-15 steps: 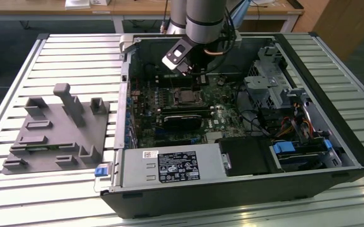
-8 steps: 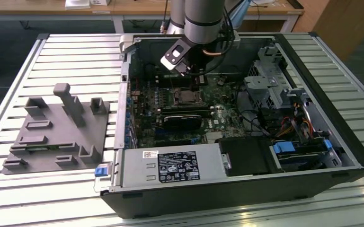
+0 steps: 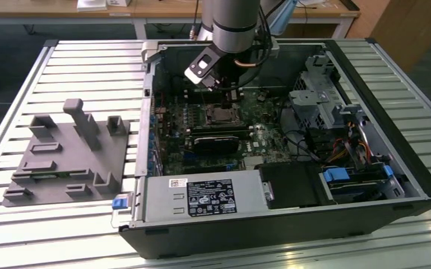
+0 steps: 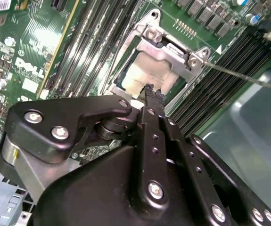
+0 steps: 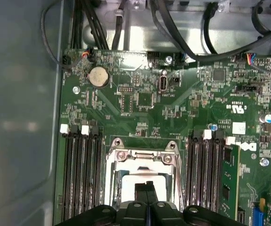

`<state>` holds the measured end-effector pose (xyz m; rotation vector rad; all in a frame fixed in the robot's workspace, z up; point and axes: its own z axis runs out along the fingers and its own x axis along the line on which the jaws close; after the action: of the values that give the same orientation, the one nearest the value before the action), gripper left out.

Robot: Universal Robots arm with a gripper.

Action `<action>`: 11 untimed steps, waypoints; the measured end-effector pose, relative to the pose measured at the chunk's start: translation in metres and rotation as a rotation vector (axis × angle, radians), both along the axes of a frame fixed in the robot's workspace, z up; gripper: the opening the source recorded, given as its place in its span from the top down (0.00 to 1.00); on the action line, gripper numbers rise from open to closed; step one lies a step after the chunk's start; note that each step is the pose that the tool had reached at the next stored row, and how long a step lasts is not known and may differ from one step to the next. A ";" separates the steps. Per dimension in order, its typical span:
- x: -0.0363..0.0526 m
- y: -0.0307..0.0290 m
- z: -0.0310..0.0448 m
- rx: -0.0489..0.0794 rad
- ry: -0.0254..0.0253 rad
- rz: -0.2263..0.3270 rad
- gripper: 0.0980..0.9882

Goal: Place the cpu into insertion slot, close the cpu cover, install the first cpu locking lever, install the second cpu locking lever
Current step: 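Close the cpu cover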

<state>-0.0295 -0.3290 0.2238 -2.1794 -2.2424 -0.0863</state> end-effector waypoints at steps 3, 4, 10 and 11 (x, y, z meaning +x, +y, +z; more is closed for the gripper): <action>-0.0033 0.0000 -0.0007 0.000 0.0000 0.000 0.99; -0.0043 0.0000 -0.0009 0.000 0.0000 0.000 0.99; -0.0114 0.0000 -0.0027 0.000 0.0000 0.000 0.99; -0.0123 0.0000 -0.0030 0.000 0.0000 0.000 0.99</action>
<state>-0.0418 -0.3290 0.2208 -2.1795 -2.2423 -0.0863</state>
